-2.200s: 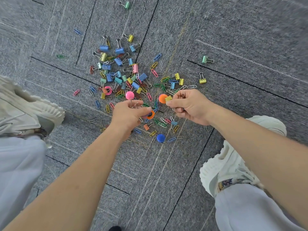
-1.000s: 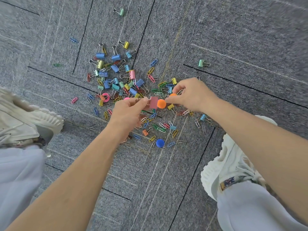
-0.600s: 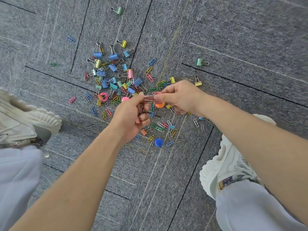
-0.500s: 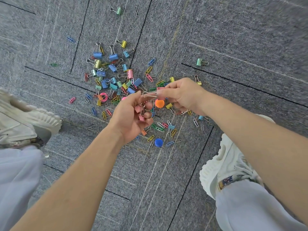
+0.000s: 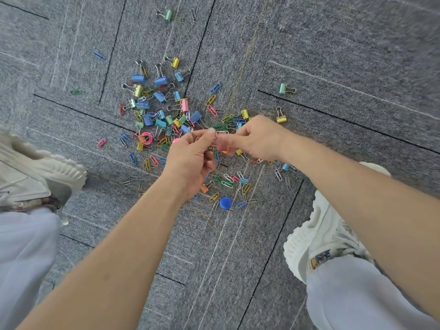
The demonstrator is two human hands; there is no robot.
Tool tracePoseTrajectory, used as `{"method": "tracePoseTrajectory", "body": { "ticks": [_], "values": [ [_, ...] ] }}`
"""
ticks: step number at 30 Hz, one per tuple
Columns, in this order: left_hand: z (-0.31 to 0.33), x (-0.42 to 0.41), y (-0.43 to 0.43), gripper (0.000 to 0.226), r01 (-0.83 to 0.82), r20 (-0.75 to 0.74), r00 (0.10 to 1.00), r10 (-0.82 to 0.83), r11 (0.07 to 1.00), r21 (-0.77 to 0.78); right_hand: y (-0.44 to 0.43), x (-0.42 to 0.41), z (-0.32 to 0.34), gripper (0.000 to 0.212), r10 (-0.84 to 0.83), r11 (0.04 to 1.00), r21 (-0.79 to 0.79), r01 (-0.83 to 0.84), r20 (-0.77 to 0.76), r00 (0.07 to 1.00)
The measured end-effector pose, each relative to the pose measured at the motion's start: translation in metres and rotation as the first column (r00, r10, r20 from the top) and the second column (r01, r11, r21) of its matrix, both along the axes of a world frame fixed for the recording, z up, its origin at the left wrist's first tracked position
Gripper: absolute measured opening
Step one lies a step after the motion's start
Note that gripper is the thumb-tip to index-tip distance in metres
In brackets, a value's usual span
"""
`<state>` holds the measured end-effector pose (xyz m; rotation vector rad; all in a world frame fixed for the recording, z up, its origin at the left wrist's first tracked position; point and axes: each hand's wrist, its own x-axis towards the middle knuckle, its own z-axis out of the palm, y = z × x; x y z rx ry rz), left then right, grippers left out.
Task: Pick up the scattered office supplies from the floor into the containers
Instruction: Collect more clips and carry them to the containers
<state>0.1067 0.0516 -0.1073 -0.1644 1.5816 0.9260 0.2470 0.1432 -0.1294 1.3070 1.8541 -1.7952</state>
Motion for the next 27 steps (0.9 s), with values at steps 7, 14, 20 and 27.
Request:
{"method": "tracePoseTrajectory", "body": {
  "ticks": [7, 14, 20, 27],
  "values": [
    [0.0, -0.007, 0.001, 0.009, -0.116, 0.018, 0.993, 0.117, 0.992, -0.056, 0.01, 0.016, -0.011, 0.047, -0.008, 0.97, 0.24, -0.031, 0.16, 0.987],
    [0.0, -0.018, -0.008, 0.026, -0.233, 0.141, 0.962, 0.233, 0.972, -0.016, -0.022, 0.005, -0.017, 0.038, 0.22, 0.803, 0.434, -0.409, 0.421, 0.88],
    [-0.001, -0.023, -0.015, 0.021, -0.118, 0.216, 0.97, 0.114, 0.993, 0.003, -0.022, 0.007, -0.027, 0.037, 0.181, 0.784, 0.455, -0.423, 0.484, 0.856],
    [-0.009, -0.013, -0.005, 0.025, -0.015, 0.148, 0.989, 0.022, 0.999, -0.049, -0.027, 0.017, -0.027, 0.025, 0.168, 0.831, 0.421, -0.363, 0.432, 0.886]
  ]
}}
